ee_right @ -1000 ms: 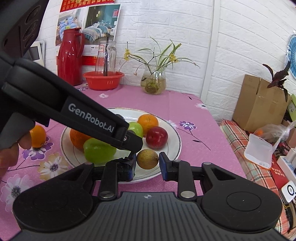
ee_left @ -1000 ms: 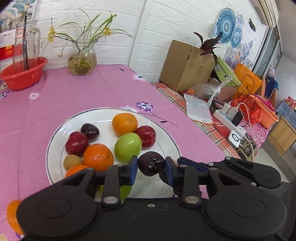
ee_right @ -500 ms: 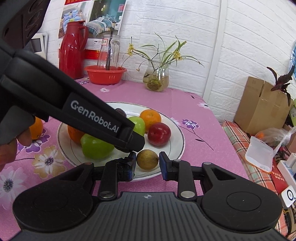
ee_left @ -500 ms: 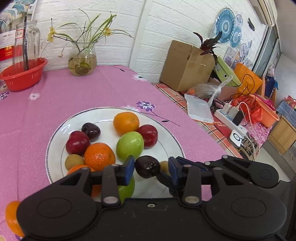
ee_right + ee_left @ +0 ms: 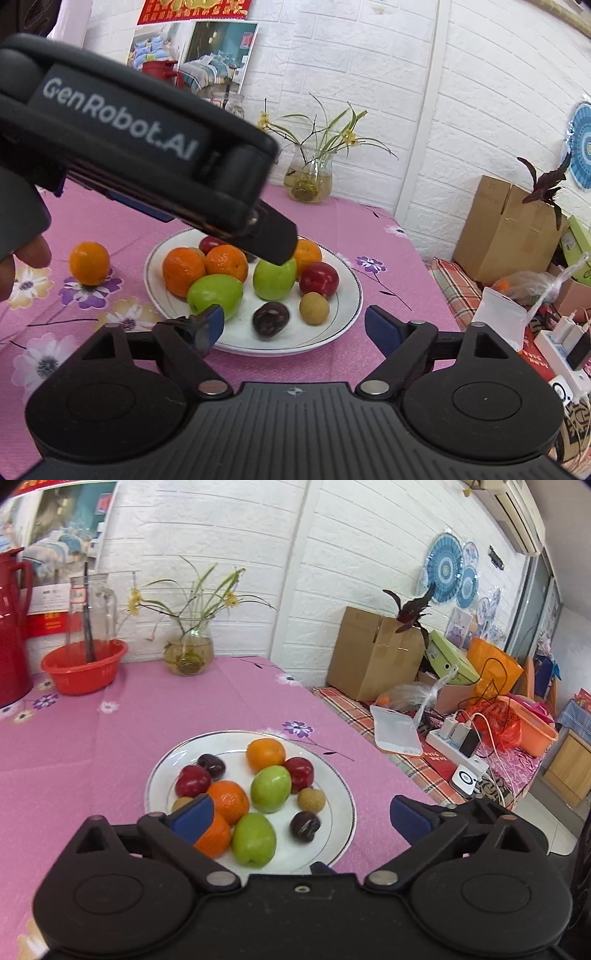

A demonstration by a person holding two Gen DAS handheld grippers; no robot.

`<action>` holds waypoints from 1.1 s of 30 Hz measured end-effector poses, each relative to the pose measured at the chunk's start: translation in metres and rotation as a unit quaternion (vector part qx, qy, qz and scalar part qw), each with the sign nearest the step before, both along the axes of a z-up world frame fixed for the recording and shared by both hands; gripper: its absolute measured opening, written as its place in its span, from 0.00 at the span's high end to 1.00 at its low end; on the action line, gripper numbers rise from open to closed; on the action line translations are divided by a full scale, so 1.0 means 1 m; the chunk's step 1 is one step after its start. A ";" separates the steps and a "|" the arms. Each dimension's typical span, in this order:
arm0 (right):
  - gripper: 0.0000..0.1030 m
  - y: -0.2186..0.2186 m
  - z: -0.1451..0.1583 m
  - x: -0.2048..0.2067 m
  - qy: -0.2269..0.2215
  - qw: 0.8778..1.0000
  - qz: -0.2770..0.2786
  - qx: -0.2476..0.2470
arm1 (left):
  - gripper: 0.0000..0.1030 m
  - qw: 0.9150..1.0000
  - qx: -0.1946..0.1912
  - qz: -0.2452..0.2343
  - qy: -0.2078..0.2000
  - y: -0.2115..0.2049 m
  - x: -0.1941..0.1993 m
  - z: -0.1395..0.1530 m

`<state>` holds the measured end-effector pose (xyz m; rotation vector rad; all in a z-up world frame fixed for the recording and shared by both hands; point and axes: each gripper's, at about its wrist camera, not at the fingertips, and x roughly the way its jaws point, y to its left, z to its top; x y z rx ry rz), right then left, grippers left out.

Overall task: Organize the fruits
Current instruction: 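Open both tools to release the plum and kiwi on the plate, then move the open left tool toward the last orange on the cloth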

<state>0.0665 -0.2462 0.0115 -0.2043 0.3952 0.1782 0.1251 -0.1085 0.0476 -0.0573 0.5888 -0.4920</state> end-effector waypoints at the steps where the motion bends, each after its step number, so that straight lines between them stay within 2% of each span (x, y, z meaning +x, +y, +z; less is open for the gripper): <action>1: 0.00 0.000 0.002 -0.005 -0.003 1.000 -0.001 0.004 | 0.00 1.000 0.002 0.007 0.001 0.003 -0.005 0.001; 8: 0.00 0.003 0.004 -0.037 -0.007 0.999 -0.002 0.035 | 0.00 0.999 -0.001 0.037 0.004 0.026 -0.041 -0.001; 16: 0.00 0.018 -0.006 -0.062 0.012 0.999 0.012 0.049 | 0.00 0.998 0.000 0.066 0.025 0.051 -0.072 -0.015; 24: 0.00 0.038 -0.014 -0.071 0.039 0.997 0.033 0.054 | 0.00 0.995 0.005 0.097 0.034 0.077 -0.088 -0.025; 33: 0.00 0.062 -0.011 -0.076 0.041 0.997 0.053 0.043 | 0.00 0.988 0.019 0.147 0.043 0.116 -0.088 -0.033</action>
